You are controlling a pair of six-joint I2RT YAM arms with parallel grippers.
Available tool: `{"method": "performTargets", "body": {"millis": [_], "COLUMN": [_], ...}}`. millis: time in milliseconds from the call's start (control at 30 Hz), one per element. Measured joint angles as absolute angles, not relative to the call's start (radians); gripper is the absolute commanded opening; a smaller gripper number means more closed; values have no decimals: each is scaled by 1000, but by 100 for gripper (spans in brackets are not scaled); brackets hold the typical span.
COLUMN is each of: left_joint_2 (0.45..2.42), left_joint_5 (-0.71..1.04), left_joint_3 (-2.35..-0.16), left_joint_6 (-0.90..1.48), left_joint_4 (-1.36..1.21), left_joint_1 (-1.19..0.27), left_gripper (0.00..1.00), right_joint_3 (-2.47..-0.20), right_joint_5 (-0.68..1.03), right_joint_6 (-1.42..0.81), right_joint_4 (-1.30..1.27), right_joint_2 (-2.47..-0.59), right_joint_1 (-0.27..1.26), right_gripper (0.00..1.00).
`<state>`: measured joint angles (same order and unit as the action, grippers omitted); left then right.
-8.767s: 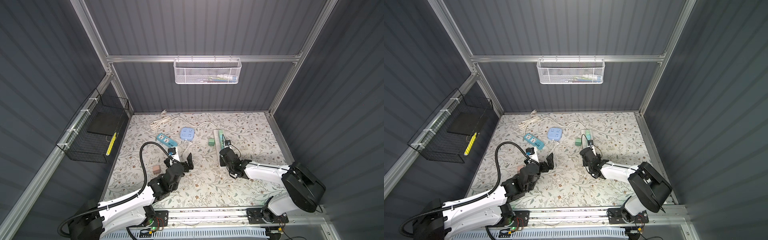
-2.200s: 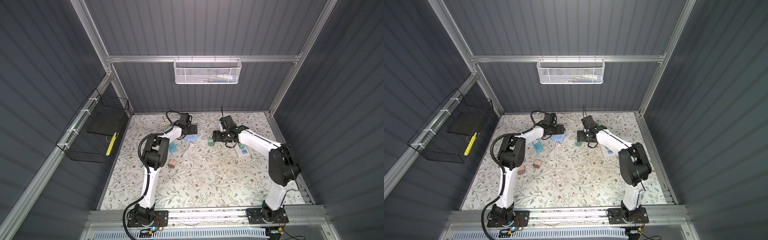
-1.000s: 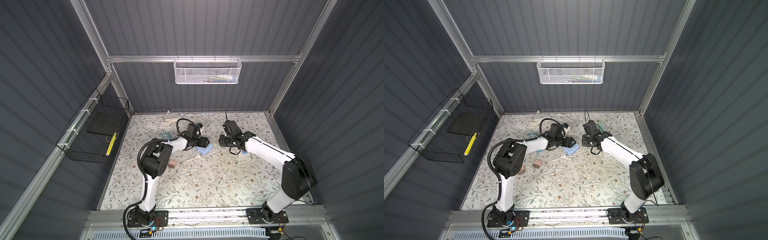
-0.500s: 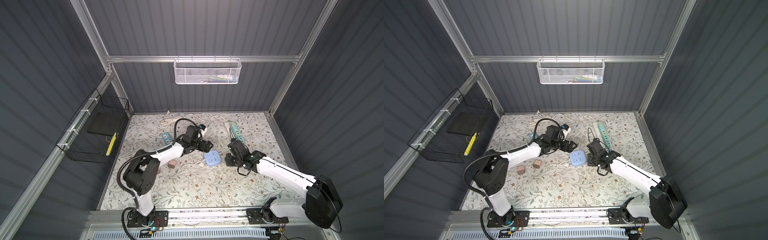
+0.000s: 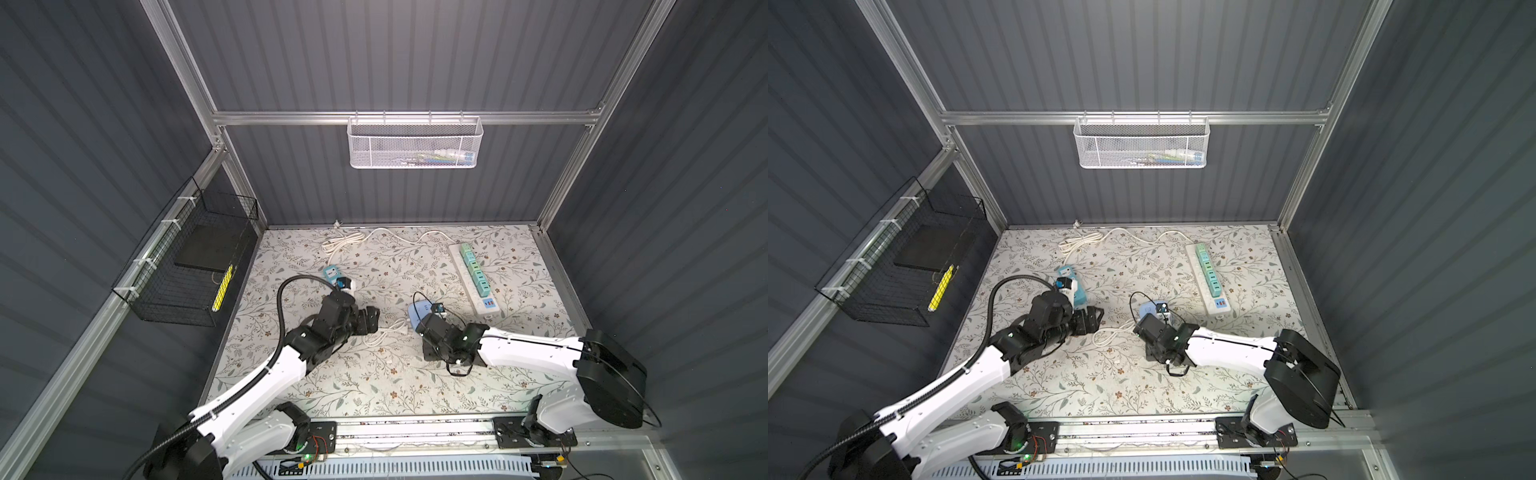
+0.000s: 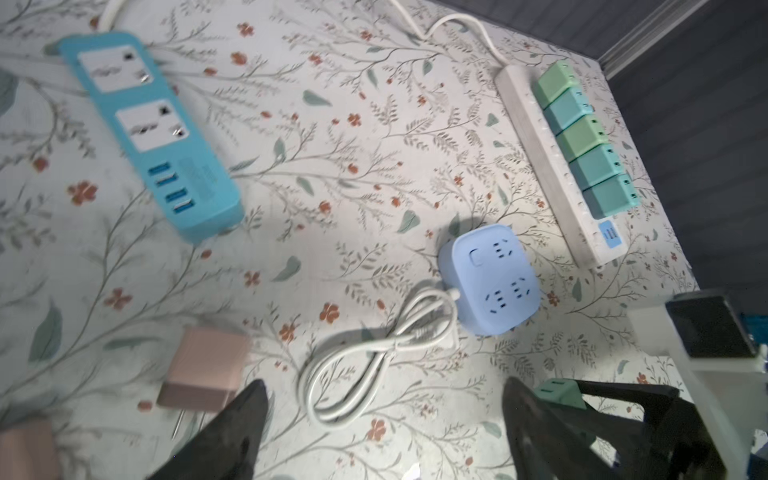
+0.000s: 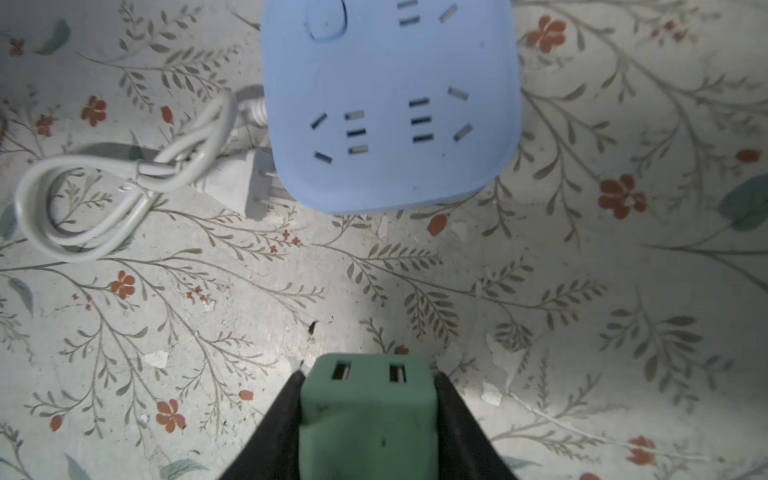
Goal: Insert the plug
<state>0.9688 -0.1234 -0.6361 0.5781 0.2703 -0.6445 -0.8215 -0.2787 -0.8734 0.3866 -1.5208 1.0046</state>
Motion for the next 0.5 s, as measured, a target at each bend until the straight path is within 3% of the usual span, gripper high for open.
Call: {"method": "performTargets", "body": {"millis": [200, 367, 500], "left_joint_2": [879, 880, 885], "left_joint_5": [-111, -80, -56], "left_joint_3": [-580, -579, -579], "left_joint_6": [628, 633, 634], "left_joint_4": [290, 302, 302], "left_joint_1": [-645, -645, -645], "left_gripper": [88, 89, 90], "right_joint_3": [-848, -891, -892], "right_joint_5": [-328, -334, -316], "right_joint_6": [-1015, -1098, -1147], "right_joint_4": [435, 443, 446], "right_joint_2": [-1621, -1670, -1659], "right_joint_1": [1047, 1073, 1086], "right_gripper": [37, 71, 78]}}
